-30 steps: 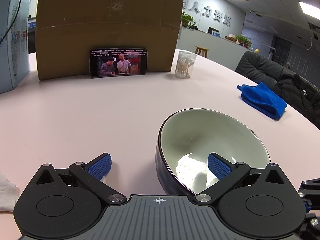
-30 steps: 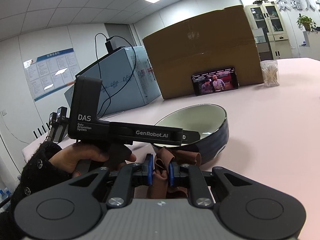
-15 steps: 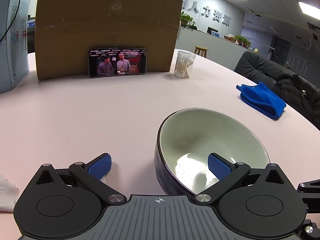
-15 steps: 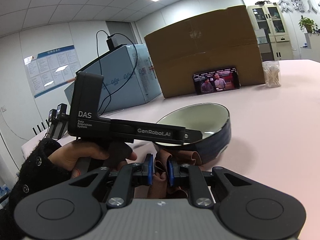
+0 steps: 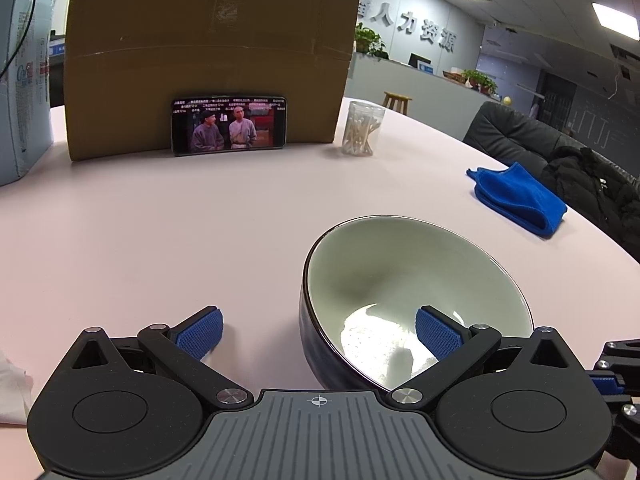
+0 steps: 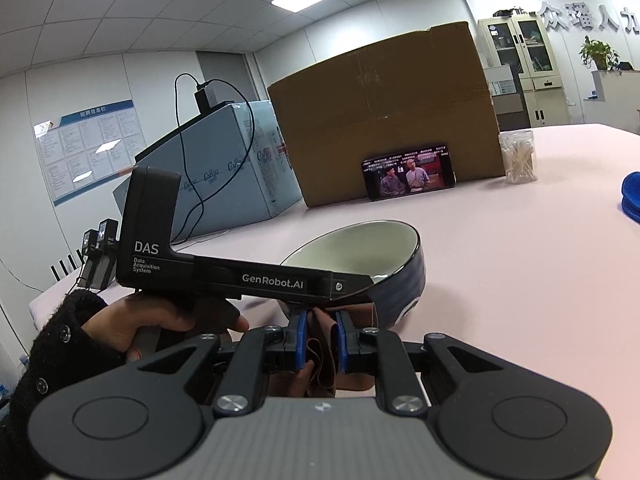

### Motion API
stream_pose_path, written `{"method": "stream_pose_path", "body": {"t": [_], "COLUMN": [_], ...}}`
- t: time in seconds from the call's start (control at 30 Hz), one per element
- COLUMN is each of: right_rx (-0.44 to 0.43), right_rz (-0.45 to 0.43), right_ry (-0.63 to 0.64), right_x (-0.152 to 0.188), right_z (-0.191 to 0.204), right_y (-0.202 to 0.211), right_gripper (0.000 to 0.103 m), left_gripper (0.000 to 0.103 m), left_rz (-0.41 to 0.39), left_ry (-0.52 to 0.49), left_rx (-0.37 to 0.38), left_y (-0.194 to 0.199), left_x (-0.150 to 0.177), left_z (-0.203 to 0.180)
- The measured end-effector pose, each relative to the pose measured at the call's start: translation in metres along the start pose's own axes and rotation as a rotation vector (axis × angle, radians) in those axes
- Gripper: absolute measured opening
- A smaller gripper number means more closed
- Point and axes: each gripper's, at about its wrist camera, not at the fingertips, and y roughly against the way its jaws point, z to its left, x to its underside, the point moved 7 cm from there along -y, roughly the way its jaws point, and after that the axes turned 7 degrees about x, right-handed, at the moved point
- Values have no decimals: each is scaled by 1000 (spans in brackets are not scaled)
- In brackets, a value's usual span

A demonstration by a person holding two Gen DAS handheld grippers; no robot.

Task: Clean bowl
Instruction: 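Wipe the bowl's outer wall below the rim with the cloth in the right gripper, then pull the brown cloth away from the bowl with the right gripper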

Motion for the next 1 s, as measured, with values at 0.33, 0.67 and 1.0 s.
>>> {"method": "stream_pose_path", "body": {"t": [0.33,0.67,1.0], "right_rx": [6,62,26], "right_rz": [37,-19,-99], "right_ry": [-3,-33,-54], "right_x": [9,-2,-22], "right_z": [-2,-16,-22], "right_y": [-6,1,27], "right_gripper": [17,16,16], "left_gripper": [103,103,103], "left_rz": [0,1,1], "left_ry": [0,-1,-1], "left_rx": [0,-1,-1], "left_y": [0,0,1], "left_x": [0,0,0], "left_z": [-1,-2,-3]}}
